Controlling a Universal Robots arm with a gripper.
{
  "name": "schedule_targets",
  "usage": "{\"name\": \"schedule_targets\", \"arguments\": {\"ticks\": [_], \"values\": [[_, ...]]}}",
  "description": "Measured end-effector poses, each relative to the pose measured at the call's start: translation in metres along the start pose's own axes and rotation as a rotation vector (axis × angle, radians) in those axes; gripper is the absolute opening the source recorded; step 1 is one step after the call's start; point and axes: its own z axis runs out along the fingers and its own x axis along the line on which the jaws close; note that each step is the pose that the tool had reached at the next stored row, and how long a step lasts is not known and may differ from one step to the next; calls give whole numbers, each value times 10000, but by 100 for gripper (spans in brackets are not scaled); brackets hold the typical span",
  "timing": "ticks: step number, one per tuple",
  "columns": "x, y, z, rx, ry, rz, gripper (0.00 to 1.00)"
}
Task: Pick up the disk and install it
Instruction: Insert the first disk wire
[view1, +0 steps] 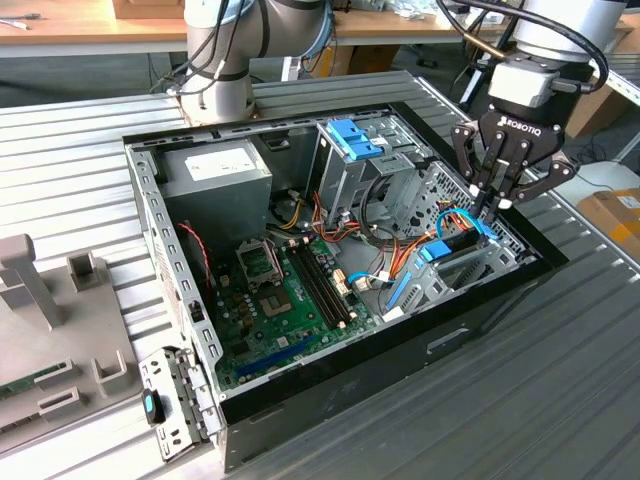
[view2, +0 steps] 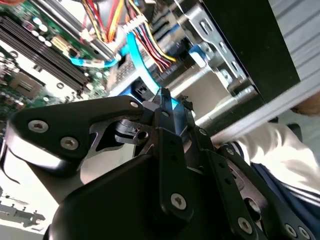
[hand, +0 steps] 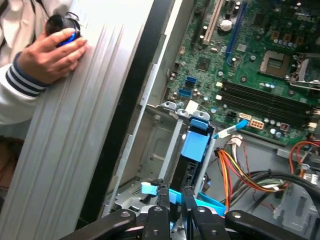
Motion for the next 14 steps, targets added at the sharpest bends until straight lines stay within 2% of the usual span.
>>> {"name": "schedule_targets", "arguments": {"ticks": [6, 10, 12, 13, 14], "values": [[-3, -2, 12, 5, 4, -32, 24], [-5, -3, 24, -43, 237, -146, 24], [-6, -3, 29, -90, 461, -253, 24], [-6, -4, 32, -118, 597, -321, 24], [-6, -4, 33, -120, 618, -339, 24]]}}
